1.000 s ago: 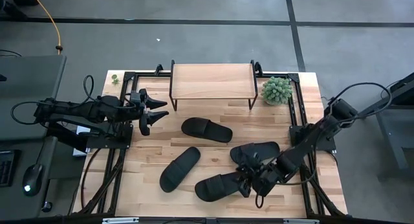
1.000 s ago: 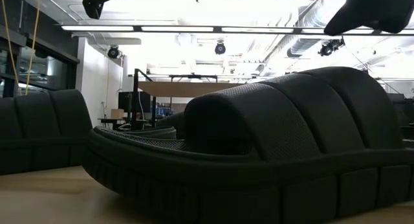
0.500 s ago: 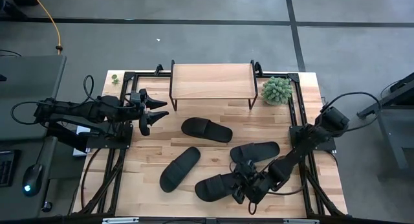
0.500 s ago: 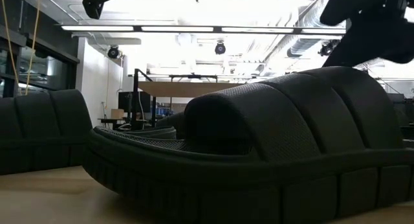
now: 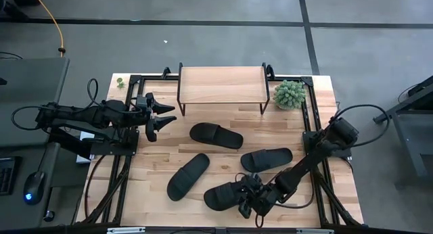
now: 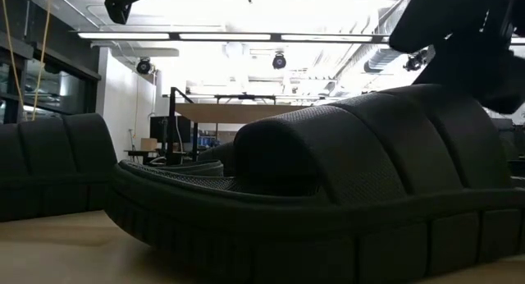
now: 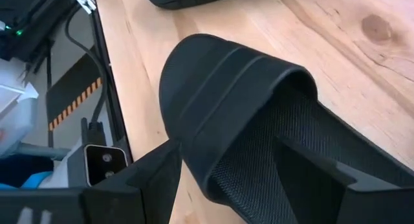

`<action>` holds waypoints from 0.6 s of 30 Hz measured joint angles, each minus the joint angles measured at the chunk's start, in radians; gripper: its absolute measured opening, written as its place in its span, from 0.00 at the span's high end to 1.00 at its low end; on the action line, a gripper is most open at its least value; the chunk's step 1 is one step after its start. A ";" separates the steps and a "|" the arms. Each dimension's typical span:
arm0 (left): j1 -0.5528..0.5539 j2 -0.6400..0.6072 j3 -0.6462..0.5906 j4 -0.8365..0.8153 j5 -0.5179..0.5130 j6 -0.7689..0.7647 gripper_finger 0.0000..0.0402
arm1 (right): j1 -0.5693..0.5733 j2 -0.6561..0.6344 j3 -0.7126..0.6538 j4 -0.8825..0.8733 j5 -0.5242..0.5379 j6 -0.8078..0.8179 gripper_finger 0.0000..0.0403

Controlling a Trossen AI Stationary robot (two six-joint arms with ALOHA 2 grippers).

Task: Pick and place slides into the shelf
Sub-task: Put the black slipper on the shelf

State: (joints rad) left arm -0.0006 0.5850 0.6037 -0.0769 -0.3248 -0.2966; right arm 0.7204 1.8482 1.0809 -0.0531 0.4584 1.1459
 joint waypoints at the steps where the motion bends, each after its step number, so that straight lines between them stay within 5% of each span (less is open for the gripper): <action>1: 0.000 0.000 0.000 0.000 0.000 0.000 0.51 | 0.000 0.009 0.000 0.011 0.000 -0.001 0.42; 18: 0.000 0.000 0.000 0.000 0.000 0.000 0.51 | -0.051 0.103 0.000 0.212 -0.050 -0.101 0.42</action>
State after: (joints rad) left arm -0.0006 0.5850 0.6037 -0.0772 -0.3251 -0.2966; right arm 0.6690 1.9508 1.0805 0.1587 0.4082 1.0453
